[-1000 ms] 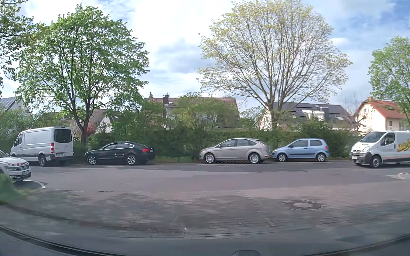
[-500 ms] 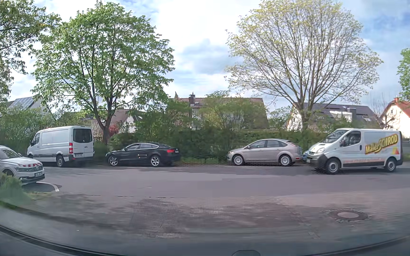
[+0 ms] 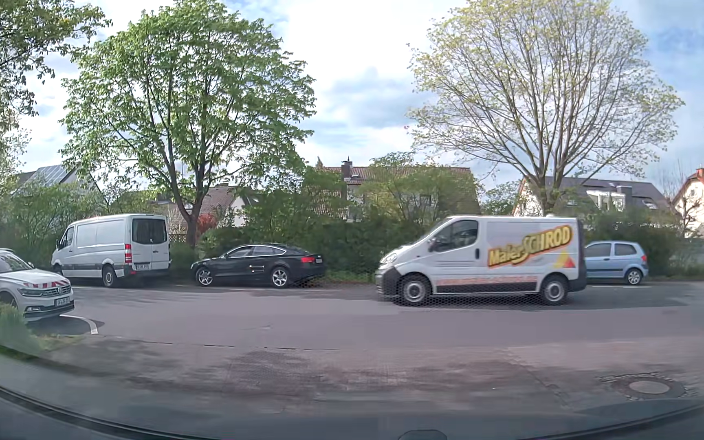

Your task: Follow the waypoints while adhering to traffic rules and regulations

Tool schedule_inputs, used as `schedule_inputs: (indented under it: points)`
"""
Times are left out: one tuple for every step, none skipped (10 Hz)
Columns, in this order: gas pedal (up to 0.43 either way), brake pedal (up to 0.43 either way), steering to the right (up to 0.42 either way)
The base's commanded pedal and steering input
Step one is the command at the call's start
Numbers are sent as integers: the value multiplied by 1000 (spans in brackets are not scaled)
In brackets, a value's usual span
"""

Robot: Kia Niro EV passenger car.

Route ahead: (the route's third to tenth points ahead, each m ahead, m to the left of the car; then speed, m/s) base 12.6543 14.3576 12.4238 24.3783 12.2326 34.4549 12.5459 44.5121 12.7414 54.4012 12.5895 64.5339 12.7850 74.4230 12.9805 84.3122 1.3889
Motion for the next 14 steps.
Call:
schedule_inputs:
  points:
    - [0, 189, -63]
    - [0, 165, -41]
    - [0, 116, -26]
    - [0, 0, -19]
    - [0, 0, -11]
    - [0, 0, -7]
    - [0, 0, -6]
    - [0, 0, -6]
    - [0, 37, -6]
    - [0, 49, -5]
    - [0, 73, -5]
    - [0, 110, -5]
    - [0, 140, -2]
    - [0, 165, -1]
